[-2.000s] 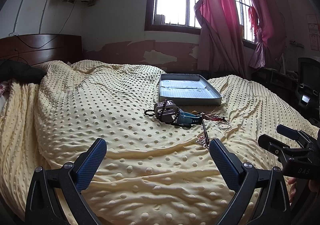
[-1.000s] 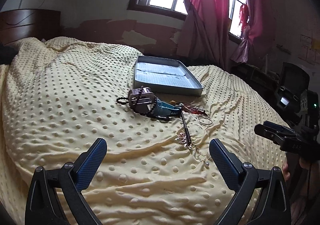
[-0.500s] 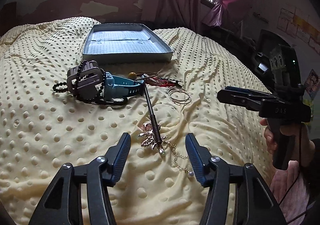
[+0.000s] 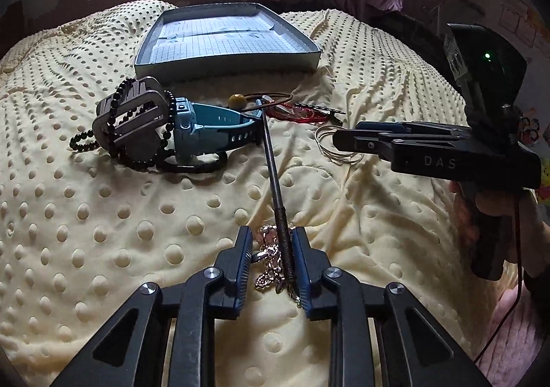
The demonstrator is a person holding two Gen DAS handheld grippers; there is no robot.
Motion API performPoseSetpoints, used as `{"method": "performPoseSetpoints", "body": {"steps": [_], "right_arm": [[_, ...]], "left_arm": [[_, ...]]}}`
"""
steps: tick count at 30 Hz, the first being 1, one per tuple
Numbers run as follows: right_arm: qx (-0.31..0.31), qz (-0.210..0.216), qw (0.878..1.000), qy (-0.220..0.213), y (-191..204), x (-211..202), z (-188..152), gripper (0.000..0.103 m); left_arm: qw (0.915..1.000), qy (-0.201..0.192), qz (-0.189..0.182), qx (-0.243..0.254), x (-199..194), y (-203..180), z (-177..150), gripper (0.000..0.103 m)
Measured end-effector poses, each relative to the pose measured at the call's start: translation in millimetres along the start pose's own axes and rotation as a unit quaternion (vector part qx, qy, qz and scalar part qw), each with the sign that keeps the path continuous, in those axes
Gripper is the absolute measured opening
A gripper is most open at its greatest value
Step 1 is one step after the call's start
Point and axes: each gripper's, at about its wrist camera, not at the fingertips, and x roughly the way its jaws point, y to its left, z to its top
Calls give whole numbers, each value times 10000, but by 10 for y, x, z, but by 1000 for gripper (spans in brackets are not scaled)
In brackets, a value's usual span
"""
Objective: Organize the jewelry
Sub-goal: 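Grasp the black hairpin with the left tool while the right tool grasps the silver hoops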
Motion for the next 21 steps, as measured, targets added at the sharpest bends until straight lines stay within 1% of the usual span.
{"method": "performPoseSetpoints", "body": {"steps": [1, 3, 4, 6, 7, 8, 10, 14, 15, 16, 17, 19, 21], "right_arm": [[34, -39, 10000, 57, 8, 36, 21, 42], [96, -166, 9997, 182, 20, 105, 55, 34], [103, -210, 9995, 221, 27, 125, 62, 32], [80, -271, 9993, 259, 43, 136, 40, 23], [54, -305, 9991, 287, 48, 129, 22, 20], [40, -320, 9990, 303, 45, 122, 7, 17], [73, -283, 9990, 328, 25, 109, -20, 14], [216, -99, 9992, 334, -5, 72, -58, 4], [255, -29, 9992, 317, -12, 49, -74, 4], [274, 17, 9992, 301, -8, 31, -86, 4], [268, 52, 9992, 282, 0, 17, -98, 4], [252, 120, 9993, 241, 24, -39, -134, 3], [262, 206, 9992, 213, 38, -105, -184, 3]], "left_arm": [[10000, 48, -18, -20, 24, 0, 18, 23], [9999, 126, -37, -53, 54, -1, 36, 23], [9999, 145, -36, -60, 56, -5, 37, 23], [9998, 204, -37, -35, 47, -20, 22, 22], [9997, 238, -59, -60, 42, -18, 21, 22], [9995, 288, -115, -111, 34, -9, 14, 22], [9989, 344, -242, -219, 15, 7, -2, 22], [9959, 269, -583, -631, -43, 77, -69, 18], [9950, 196, -664, -713, -69, 93, -90, 13], [9944, 122, -715, -763, -107, 97, -108, 12], [9939, 64, -764, -794, -139, 100, -125, 6], [9909, 46, -981, -922, -189, 100, -182, 7], [9913, 43, -937, -920, -219, 72, -238, 7]]}}
